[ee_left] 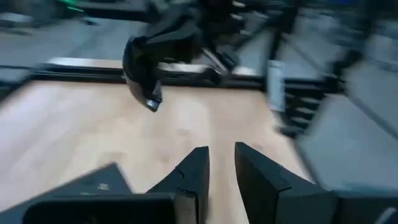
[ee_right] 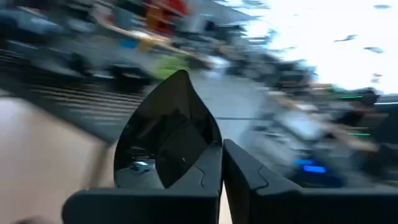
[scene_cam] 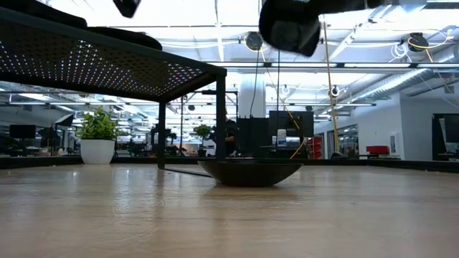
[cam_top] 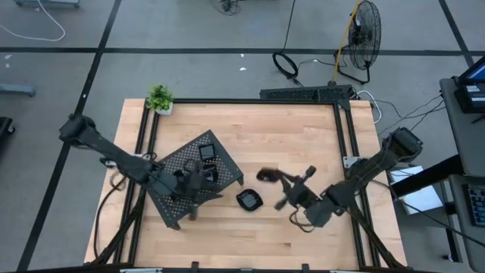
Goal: Pick & Place Mini shaped plates
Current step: Stack the leaf-shaped plate on top of the leaf-shaped plate on the shelf
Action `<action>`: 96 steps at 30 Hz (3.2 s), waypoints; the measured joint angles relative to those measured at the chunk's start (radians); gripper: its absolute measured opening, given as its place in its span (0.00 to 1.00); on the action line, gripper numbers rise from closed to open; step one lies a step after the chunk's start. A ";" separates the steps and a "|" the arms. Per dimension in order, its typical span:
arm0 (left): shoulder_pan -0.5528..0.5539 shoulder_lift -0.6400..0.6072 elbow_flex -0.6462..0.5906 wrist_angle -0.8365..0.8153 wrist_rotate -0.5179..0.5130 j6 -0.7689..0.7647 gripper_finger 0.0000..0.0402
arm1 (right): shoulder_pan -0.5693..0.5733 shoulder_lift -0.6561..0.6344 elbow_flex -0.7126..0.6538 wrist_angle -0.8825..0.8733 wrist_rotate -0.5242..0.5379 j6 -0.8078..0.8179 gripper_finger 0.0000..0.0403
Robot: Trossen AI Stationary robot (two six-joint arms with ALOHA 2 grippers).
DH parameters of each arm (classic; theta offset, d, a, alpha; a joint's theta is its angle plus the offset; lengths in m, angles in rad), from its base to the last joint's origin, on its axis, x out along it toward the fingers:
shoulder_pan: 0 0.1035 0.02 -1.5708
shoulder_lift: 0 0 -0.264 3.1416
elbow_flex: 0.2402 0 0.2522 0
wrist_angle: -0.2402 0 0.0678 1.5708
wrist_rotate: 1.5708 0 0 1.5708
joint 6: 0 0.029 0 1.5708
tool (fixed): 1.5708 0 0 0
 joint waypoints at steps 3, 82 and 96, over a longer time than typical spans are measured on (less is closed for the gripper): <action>0.021 0.110 0.008 0.112 -0.166 0.003 0.24 | -0.058 0.070 0.000 0.205 0.060 -0.218 0.00; 0.148 -0.076 0.280 -1.080 0.040 -0.545 0.15 | -0.136 0.285 0.000 0.787 -0.386 -0.410 0.53; 0.134 -0.088 0.373 -1.054 0.076 -0.465 0.19 | -0.135 0.284 0.000 0.386 -0.424 -0.010 0.56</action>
